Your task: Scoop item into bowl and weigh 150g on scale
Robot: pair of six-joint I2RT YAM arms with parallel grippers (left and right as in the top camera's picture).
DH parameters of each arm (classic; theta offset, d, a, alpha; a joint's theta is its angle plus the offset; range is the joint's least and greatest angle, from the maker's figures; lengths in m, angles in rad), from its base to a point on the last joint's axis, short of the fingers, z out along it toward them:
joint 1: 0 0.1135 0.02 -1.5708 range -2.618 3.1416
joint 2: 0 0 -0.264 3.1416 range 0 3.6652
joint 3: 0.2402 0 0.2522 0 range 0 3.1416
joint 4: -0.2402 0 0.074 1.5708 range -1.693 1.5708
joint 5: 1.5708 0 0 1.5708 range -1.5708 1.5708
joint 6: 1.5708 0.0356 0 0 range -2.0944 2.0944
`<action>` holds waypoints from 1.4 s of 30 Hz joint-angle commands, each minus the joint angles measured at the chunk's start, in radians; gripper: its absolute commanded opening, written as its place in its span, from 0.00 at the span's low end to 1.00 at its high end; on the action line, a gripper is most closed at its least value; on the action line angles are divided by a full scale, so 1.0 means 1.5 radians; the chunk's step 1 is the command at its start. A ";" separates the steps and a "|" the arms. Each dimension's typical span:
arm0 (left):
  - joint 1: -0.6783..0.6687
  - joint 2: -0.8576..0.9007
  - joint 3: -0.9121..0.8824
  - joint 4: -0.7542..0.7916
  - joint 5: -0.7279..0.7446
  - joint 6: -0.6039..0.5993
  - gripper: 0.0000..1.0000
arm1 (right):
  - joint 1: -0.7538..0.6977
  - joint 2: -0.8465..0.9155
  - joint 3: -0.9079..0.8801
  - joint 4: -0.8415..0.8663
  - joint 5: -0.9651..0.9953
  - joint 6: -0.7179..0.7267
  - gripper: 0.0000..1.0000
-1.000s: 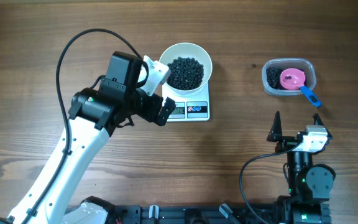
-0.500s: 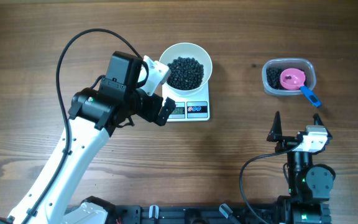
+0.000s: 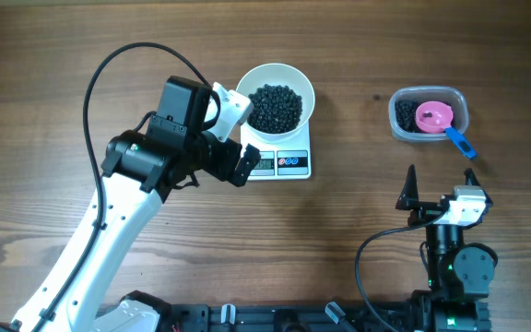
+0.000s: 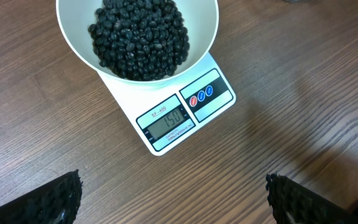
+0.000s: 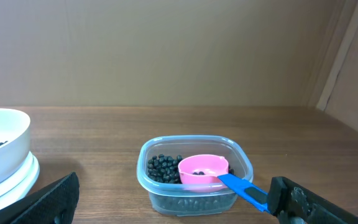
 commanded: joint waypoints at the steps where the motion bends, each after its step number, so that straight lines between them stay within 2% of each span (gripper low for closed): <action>1: -0.003 -0.003 0.010 0.001 0.011 0.011 1.00 | 0.003 -0.010 -0.002 0.001 -0.013 0.009 1.00; 26: -0.001 -0.011 0.010 0.010 0.010 0.011 1.00 | 0.003 -0.010 -0.002 0.002 -0.013 0.009 1.00; 31: 0.017 -0.033 0.010 0.007 -0.047 0.010 1.00 | 0.003 -0.010 -0.002 0.002 -0.013 0.009 1.00; 33: 0.035 -0.055 0.006 0.001 -0.050 -0.011 1.00 | 0.003 -0.010 -0.002 0.002 -0.013 0.009 1.00; 36: 0.058 -0.095 -0.007 0.002 -0.051 -0.085 1.00 | 0.003 -0.010 -0.002 0.002 -0.014 0.009 1.00; 42: 0.097 -0.193 -0.066 0.033 -0.093 -0.098 1.00 | 0.003 -0.010 -0.002 0.002 -0.014 0.009 1.00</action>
